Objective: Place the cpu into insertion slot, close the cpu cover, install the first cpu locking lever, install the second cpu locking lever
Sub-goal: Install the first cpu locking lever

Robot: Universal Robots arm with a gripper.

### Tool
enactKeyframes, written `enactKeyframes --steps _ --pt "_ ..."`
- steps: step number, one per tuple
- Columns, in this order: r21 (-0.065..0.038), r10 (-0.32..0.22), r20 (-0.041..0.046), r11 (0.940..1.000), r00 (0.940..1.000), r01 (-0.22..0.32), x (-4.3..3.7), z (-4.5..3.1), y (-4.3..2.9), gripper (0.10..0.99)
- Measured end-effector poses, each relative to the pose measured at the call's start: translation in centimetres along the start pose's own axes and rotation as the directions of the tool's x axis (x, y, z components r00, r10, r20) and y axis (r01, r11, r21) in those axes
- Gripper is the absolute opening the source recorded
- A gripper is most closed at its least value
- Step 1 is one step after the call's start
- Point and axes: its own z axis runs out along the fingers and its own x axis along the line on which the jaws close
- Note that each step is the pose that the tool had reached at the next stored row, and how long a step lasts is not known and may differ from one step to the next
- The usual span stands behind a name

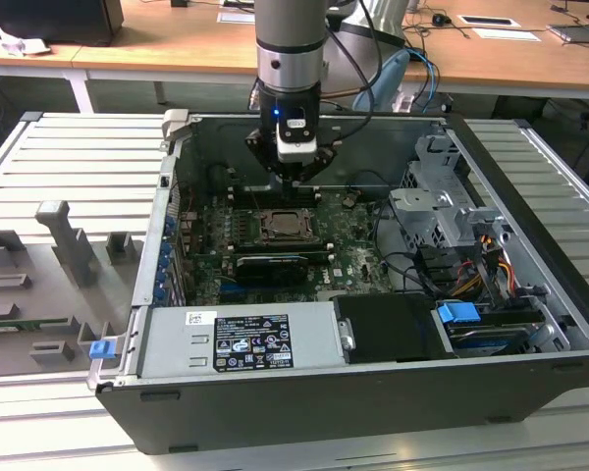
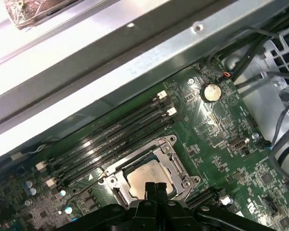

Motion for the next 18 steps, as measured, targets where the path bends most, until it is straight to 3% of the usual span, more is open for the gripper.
enactKeyframes --steps 8,11,12,18 --pt "-0.008 -0.136 -0.0022 0.9906 0.9907 0.136 0.0 0.02 0.0 0.106" --pt "-0.012 -0.195 -0.0029 0.9807 0.9807 0.195 0.0 0.02 0.0 0.106" --pt "-0.014 -0.227 -0.0031 0.9739 0.974 0.227 0.0 0.03 0.0 0.106" --pt "-0.019 -0.308 -0.0035 0.9514 0.9515 0.307 0.0 0.05 0.0 0.106"
